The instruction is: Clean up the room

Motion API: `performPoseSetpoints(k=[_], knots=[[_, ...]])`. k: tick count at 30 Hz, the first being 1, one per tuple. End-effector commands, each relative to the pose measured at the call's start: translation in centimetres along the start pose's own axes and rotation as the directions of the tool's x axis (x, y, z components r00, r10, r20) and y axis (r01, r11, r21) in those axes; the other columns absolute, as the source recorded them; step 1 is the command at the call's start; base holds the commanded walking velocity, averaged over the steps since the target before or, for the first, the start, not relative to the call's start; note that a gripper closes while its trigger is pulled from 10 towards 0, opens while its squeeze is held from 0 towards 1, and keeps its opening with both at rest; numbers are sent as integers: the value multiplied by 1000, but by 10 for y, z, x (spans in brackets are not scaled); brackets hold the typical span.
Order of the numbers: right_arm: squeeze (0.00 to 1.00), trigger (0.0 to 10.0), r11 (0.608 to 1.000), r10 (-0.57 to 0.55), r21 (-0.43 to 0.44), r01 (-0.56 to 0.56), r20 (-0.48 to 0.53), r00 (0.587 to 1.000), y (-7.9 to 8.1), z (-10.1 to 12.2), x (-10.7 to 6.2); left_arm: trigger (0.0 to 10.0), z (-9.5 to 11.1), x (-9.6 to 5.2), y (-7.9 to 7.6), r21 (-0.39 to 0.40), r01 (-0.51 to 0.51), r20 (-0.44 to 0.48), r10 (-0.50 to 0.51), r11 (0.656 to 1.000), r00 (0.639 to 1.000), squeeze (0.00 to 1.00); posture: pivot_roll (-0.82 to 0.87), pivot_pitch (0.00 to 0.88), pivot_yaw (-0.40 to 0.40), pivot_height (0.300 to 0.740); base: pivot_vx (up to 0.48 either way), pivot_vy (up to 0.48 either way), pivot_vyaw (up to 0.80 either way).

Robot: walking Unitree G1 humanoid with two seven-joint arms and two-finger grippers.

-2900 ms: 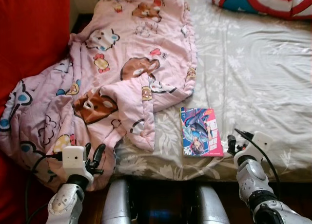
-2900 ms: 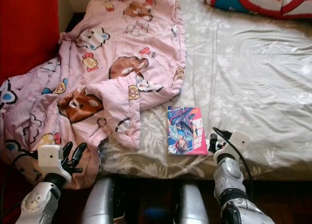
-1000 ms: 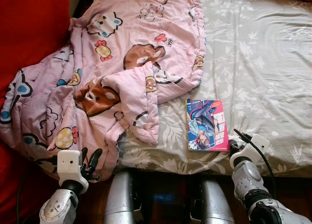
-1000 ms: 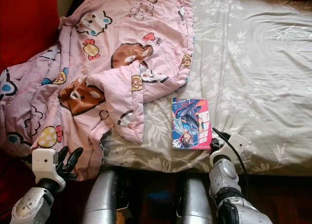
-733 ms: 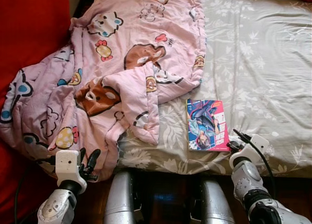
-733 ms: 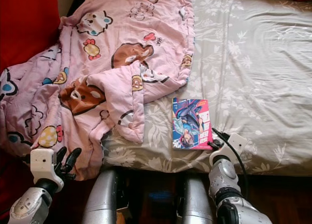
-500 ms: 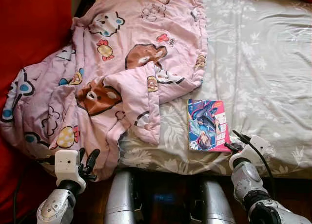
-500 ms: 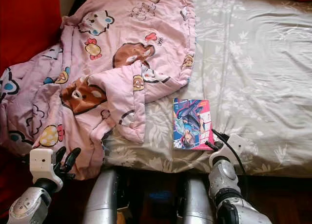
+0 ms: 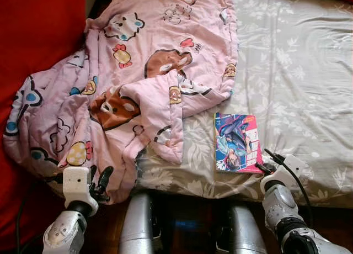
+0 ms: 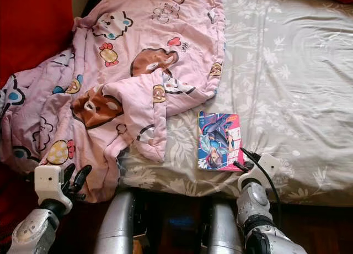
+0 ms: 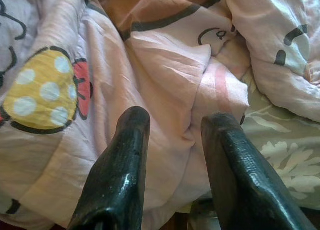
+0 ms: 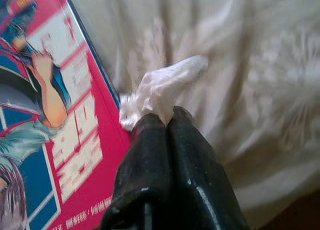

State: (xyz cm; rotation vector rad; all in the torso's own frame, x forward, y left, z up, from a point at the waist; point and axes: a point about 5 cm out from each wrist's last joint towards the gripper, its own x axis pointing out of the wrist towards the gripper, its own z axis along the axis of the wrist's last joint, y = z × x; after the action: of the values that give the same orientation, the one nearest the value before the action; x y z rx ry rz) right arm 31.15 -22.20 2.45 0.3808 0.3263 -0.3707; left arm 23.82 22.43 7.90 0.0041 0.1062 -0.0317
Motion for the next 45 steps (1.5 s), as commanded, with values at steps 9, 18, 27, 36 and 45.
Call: performPoseSetpoints(k=[9, 18, 27, 36, 45], knots=[[0, 0, 991, 76, -123, -56, 161, 984, 3, 18, -2, 10000, -20, 9, 1, -21, -48, -39, 48, 999, 998, 0, 72, 185, -23, 613, 0, 0, 0], [0, 3373, 957, 212, -238, -168, 171, 962, 5, 3, -14, 10000, -47, 14, 0, -61, -108, -113, 100, 992, 989, 0, 31, 88, -56, 613, 0, 0, 0], [0, 10000, 936, 210, -281, -213, -42, 977, -17, -34, -23, 10000, -82, 10, 12, -69, -191, -257, 167, 979, 952, 0, 18, 0, -72, 613, 0, 0, 0], [0, 10000, 956, 83, -268, -119, -141, 987, -45, -63, -38, 10000, -101, 7, 15, -41, -178, -362, 151, 983, 920, 0, 31, 0, -50, 628, 0, 0, 0], [0, 10000, 950, -39, -303, -79, -364, 931, -68, -106, -64, 10000, -118, 1, 13, -15, -144, -494, 117, 990, 862, 0, 6, 0, -24, 698, 0, 0, 0]])
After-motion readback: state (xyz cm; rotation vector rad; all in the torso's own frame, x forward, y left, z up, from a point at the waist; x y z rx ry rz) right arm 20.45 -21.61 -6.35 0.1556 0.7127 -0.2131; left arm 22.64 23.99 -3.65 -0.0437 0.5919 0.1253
